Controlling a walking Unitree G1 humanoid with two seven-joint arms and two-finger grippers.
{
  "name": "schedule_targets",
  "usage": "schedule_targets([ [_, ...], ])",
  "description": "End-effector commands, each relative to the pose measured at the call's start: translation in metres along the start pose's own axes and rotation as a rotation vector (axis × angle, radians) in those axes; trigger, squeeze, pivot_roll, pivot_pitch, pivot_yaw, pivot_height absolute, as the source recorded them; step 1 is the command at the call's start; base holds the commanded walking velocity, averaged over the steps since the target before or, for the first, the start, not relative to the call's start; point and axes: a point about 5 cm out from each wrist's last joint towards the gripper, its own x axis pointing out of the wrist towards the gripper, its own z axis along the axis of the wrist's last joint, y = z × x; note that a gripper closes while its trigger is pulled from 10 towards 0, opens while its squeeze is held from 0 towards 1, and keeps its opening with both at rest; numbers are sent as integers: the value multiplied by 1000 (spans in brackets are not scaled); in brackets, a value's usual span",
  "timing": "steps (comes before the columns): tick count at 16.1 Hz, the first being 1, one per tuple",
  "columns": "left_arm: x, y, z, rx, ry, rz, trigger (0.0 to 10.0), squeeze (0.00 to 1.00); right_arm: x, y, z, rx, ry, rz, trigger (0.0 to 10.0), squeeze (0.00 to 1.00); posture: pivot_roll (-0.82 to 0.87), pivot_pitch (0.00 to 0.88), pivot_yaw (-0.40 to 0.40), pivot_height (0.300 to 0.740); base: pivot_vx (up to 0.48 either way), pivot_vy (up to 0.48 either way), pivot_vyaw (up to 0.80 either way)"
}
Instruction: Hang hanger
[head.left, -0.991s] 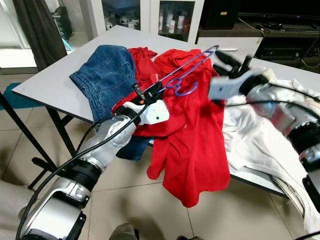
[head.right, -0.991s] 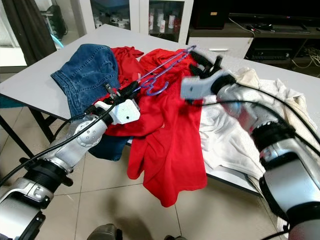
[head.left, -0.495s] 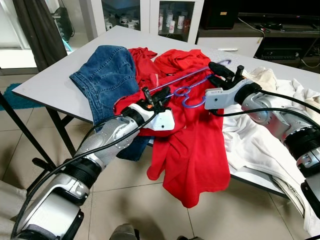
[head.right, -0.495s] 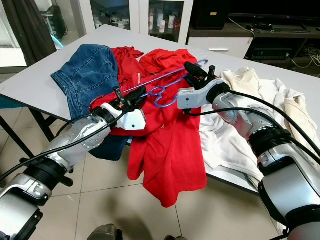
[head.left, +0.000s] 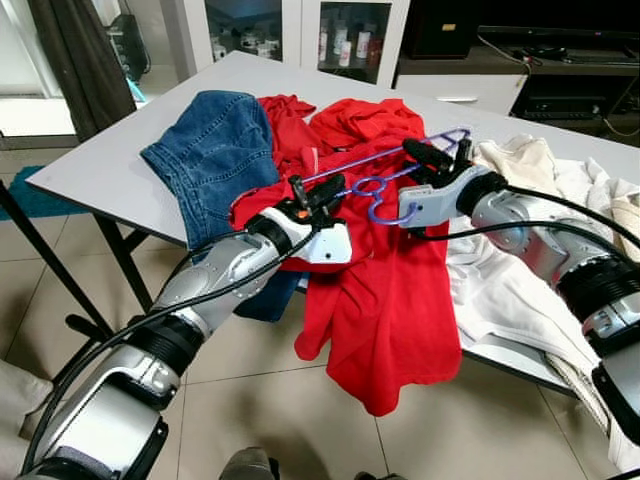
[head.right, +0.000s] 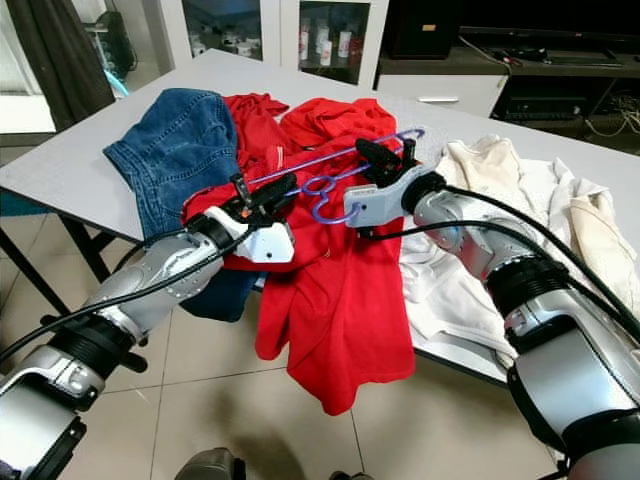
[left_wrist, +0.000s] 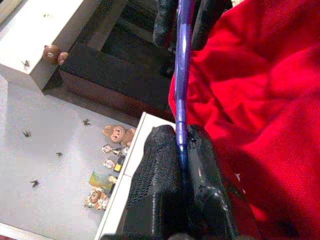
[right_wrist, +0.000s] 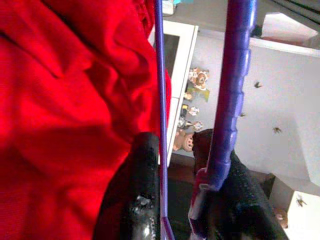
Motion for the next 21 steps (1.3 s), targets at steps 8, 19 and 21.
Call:
schedule_targets([
  [8, 5, 12, 2, -7, -9, 71, 10000, 0, -4, 2, -3, 8, 6, 15, 0, 0, 217, 0, -23, 740, 0, 0, 0],
  [19, 0, 26, -5, -16, 3, 151, 10000, 1000, -6, 3, -4, 22, 13, 10, 0, 0, 217, 0, -16, 740, 0, 0, 0],
  [21, 1, 27, -4, 15, 4, 164, 10000, 1000, -6, 4, -4, 23, 14, 9, 0, 0, 218, 0, -16, 740, 0, 0, 0],
])
